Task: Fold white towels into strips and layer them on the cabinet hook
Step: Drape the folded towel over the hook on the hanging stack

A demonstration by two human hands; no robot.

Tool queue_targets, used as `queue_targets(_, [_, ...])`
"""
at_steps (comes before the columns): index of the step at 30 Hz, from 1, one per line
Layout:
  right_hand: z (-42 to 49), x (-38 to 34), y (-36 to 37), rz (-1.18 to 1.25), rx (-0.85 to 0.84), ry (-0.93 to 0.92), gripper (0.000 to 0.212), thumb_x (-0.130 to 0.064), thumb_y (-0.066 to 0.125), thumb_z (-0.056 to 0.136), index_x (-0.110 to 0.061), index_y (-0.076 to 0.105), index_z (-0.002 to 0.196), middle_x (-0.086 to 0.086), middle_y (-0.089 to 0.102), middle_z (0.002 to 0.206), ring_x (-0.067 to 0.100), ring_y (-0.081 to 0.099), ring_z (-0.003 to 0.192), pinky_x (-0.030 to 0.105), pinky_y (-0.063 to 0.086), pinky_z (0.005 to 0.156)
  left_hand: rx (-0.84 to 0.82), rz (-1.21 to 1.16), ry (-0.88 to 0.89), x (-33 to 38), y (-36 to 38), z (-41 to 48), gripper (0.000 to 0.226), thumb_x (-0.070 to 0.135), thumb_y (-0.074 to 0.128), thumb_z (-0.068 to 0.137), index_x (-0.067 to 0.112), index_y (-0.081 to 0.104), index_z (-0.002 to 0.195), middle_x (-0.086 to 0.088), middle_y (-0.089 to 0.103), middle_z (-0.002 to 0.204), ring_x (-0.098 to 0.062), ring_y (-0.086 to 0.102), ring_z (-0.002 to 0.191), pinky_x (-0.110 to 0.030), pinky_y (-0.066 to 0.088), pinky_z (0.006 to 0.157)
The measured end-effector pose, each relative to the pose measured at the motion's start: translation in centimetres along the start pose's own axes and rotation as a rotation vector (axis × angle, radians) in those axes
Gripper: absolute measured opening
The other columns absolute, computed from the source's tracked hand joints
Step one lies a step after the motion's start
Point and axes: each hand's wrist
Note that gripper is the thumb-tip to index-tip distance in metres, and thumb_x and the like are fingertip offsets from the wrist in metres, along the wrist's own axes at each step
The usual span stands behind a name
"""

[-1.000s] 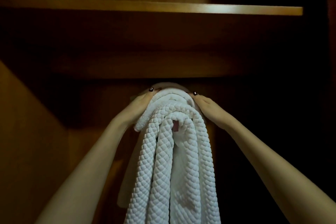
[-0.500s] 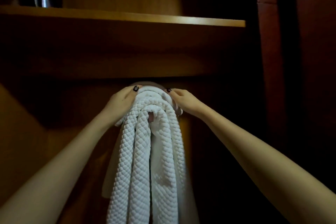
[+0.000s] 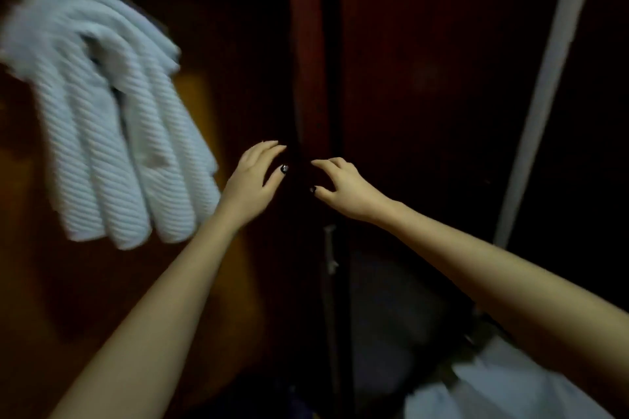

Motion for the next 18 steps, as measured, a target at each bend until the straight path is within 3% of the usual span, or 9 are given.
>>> queue_targets(3, [-8.6, 7.7, 0.5, -0.091, -0.037, 0.241, 0.06, -0.032, 0.054, 0.098, -0.02, 0.029, 0.151, 0.013, 0.033, 0.151, 0.029, 0.028, 0.141, 0.04, 0.032, 0.113, -0.213, -0.058, 0.0, 3.3, 9.0, -2.8, 0.047, 0.032, 0.045, 0.102, 0.019, 0.04, 0.146, -0.002, 0.037, 0.153, -0.017, 0.022, 0.146, -0.029, 0.014, 0.115])
queue_targets(8, [-24.6, 16.5, 2.6, -0.176, -0.133, 0.721, 0.064, -0.033, 0.054, 0.097, -0.016, 0.027, 0.152, 0.017, 0.032, 0.15, 0.037, 0.029, 0.138, 0.047, 0.032, 0.113, -0.623, -0.081, 0.238, 12.4, 22.9, -9.9, 0.05, 0.035, 0.045, 0.101, 0.022, 0.037, 0.148, 0.0, 0.034, 0.155, -0.017, 0.02, 0.146, -0.031, 0.013, 0.117])
queue_targets(18, [-57.0, 21.2, 11.9, 0.073, -0.058, 1.545, 0.067, -0.036, 0.054, 0.098, -0.011, 0.025, 0.153, 0.023, 0.032, 0.149, 0.041, 0.034, 0.136, 0.045, 0.035, 0.109, -1.255, -0.22, 0.631, 26.2, 40.3, -31.2, 0.051, 0.032, 0.044, 0.102, 0.017, 0.034, 0.15, -0.005, 0.031, 0.157, -0.023, 0.022, 0.146, -0.038, 0.019, 0.118])
Point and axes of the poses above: each hand's wrist, its own z-axis towards the middle knuckle, its own y-axis out of the palm, x = y × z
